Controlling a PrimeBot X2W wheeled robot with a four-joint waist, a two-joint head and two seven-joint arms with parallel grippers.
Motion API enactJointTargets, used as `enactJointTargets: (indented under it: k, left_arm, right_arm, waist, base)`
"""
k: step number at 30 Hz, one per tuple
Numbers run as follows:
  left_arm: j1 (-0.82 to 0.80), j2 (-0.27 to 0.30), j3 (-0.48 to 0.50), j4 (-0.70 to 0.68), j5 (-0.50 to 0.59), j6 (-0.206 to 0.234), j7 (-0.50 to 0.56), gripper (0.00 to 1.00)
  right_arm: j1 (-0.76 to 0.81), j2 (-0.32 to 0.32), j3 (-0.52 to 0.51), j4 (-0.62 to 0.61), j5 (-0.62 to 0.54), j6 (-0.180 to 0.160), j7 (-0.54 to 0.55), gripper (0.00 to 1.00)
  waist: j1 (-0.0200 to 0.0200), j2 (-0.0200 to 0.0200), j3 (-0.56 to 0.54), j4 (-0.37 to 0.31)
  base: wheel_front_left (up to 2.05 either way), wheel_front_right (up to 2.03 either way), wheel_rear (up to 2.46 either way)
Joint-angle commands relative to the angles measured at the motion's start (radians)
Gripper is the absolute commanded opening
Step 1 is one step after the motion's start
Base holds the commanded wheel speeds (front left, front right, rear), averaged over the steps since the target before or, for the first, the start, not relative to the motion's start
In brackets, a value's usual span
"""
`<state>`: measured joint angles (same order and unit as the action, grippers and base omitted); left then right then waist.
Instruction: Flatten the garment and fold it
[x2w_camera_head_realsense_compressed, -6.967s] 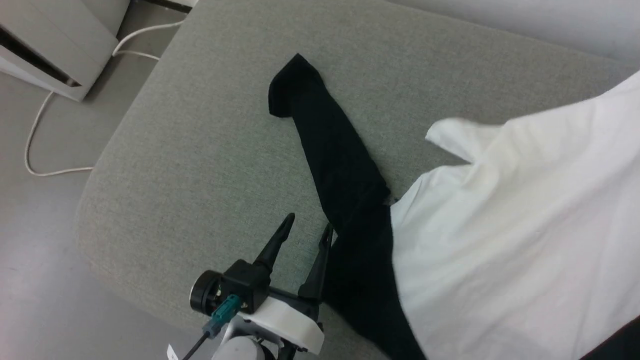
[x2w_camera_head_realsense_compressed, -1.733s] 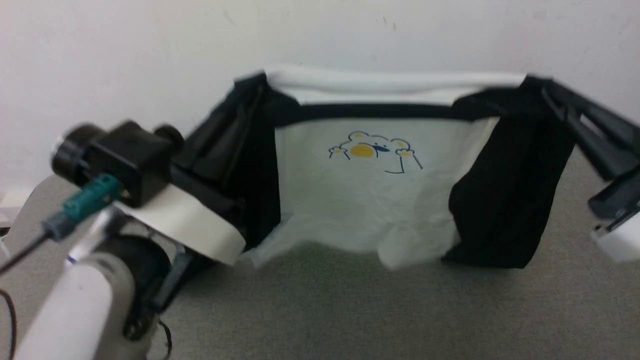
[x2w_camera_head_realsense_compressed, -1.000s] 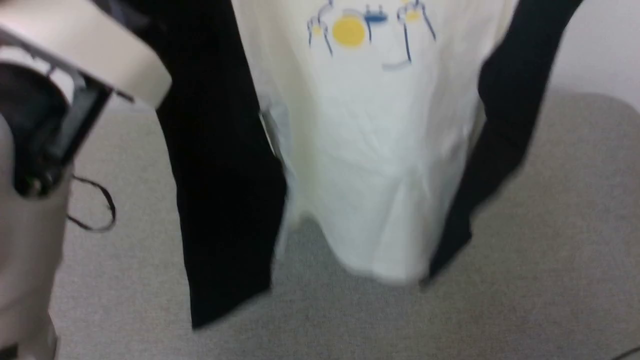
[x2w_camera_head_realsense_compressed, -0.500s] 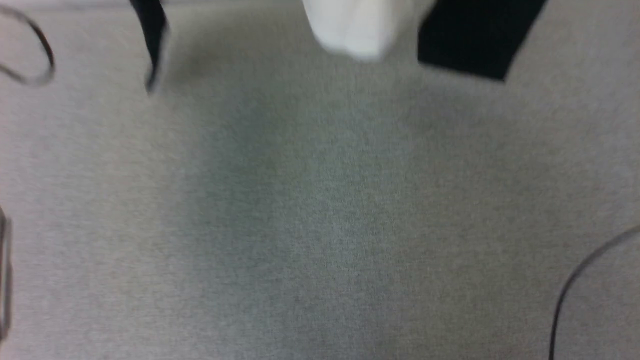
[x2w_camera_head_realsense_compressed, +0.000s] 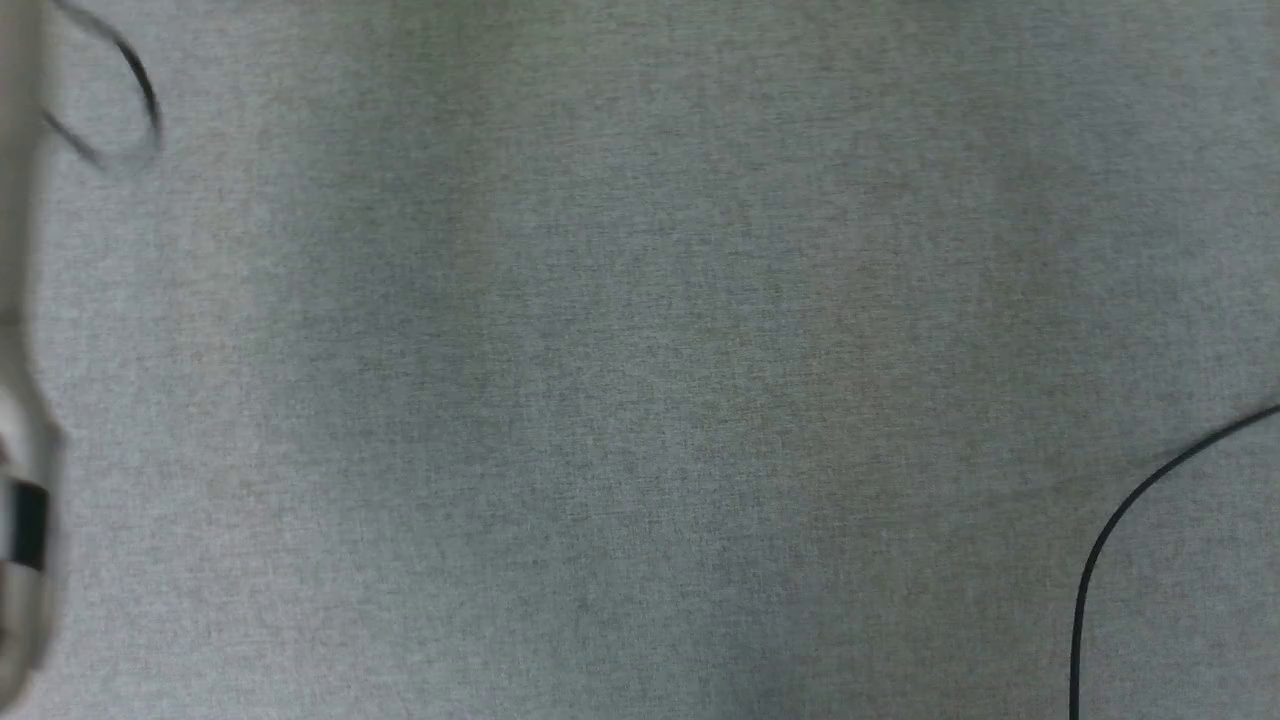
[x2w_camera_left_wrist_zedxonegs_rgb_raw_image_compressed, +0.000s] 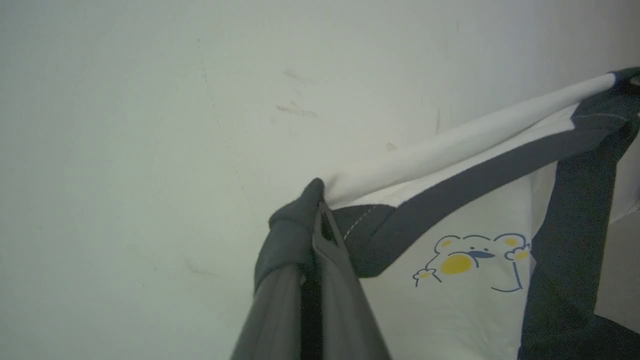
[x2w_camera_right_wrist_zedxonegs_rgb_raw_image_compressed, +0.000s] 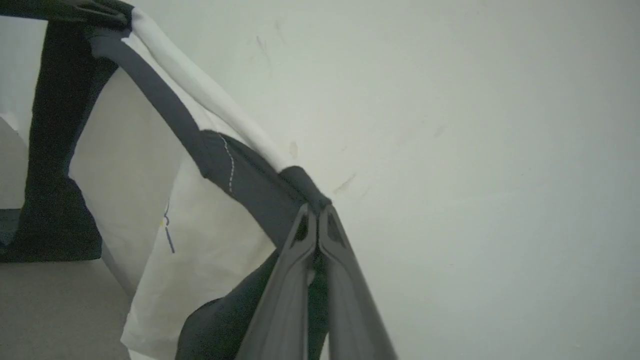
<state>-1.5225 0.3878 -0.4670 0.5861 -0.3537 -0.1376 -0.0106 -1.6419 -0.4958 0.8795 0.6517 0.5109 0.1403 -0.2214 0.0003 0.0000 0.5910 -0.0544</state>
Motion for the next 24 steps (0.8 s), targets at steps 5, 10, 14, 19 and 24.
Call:
enactJointTargets:
  k: [5, 10, 14, 19, 24]
  left_arm:
    - [0.178, -0.026, -0.055, 0.049, -0.042, 0.007, -0.081, 0.0]
    - [0.419, -0.055, -0.099, 0.05, -0.084, 0.008, -0.153, 0.0]
    - [0.621, -0.068, -0.131, 0.018, -0.11, 0.019, -0.17, 0.0]
    - [0.86, -0.043, -0.164, -0.047, -0.142, 0.038, -0.155, 0.0]
    - [1.066, 0.006, -0.191, -0.154, -0.164, 0.076, -0.119, 0.0]
  right_arm:
    - [0.183, 0.023, 0.054, -0.009, 0.033, -0.01, -0.032, 0.0]
    - [0.402, 0.031, 0.091, -0.076, 0.073, -0.01, -0.039, 0.0]
    - [0.581, 0.009, 0.117, -0.146, 0.109, -0.01, -0.04, 0.0]
    - [0.777, -0.025, 0.176, -0.209, 0.162, -0.01, -0.034, 0.0]
    - [0.921, -0.077, 0.247, -0.285, 0.21, -0.01, 0.017, 0.0]
  waist:
    - [-0.0003, 0.0, -0.076, 0.024]
    - [-0.0003, 0.0, -0.191, 0.034]
    - [-0.0003, 0.0, -0.29, 0.043]
    - [-0.0003, 0.0, -0.399, 0.049]
    - [-0.0003, 0.0, -0.491, 0.055]
  base:
    - [0.0, 0.0, 0.0]
    - [0.0, 0.0, 0.0]
    - [0.0, 0.0, 0.0]
    - [0.0, 0.0, 0.0]
    - [0.0, 0.0, 0.0]
